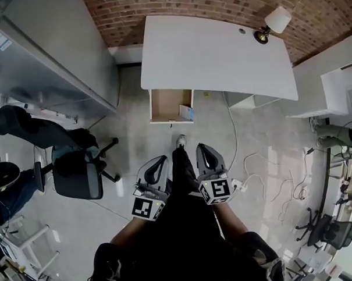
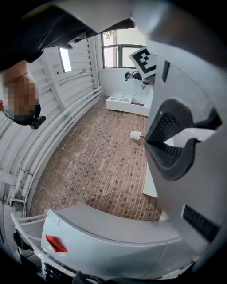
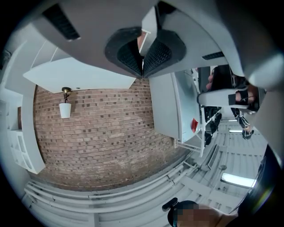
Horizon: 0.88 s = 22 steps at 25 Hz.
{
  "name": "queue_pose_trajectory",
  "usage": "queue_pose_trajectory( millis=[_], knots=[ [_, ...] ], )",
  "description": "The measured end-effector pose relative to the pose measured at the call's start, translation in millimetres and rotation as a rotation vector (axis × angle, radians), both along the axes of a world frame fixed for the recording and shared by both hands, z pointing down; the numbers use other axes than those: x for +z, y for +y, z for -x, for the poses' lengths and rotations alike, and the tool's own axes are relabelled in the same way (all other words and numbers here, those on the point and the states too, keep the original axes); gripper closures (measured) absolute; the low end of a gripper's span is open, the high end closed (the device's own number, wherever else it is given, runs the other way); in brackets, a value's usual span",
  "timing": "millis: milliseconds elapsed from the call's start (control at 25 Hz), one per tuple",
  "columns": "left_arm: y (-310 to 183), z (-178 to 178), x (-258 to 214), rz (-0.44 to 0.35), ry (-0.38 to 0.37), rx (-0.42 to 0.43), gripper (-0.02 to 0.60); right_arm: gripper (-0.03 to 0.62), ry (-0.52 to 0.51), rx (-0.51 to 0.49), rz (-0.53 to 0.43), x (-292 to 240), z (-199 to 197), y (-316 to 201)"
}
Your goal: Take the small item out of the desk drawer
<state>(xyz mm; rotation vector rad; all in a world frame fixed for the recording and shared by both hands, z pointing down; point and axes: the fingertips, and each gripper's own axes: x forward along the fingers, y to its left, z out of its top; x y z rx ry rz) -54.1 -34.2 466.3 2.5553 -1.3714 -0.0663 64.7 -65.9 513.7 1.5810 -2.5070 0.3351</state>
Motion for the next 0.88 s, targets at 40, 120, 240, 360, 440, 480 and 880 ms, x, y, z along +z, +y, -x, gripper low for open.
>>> queue_pose_trajectory(
  millis=[40, 120, 240, 360, 440, 480, 880],
  knots=[
    [-8, -1, 3, 0.003, -0.005, -0.003, 0.572, 0.566, -0.001, -0.003, 0.008, 7, -1, -10],
    [-27, -5, 8, 0.009, -0.015, -0.007, 0.572, 0.566, -0.003, -0.005, 0.027, 21, -6, -30],
    [-60, -14, 13, 0.02, -0.026, -0.004, 0.572, 0.566, 0.0, 0.006, 0.054, 43, -16, -67],
    [-83, -19, 17, 0.034, -0.05, -0.003, 0.572, 0.566, 0.012, -0.001, 0.105, 70, -20, -93],
    [-101, -22, 21, 0.053, -0.054, -0.007, 0.572, 0.566, 0.018, -0.009, 0.147, 89, -22, -111],
    [-111, -24, 23, 0.064, -0.051, -0.01, 0.572, 0.566, 0.02, -0.011, 0.173, 100, -24, -121],
    [-190, -47, 72, 0.195, -0.087, -0.023, 0.572, 0.536, 0.085, -0.018, 0.491, 275, -54, -196]
  ],
)
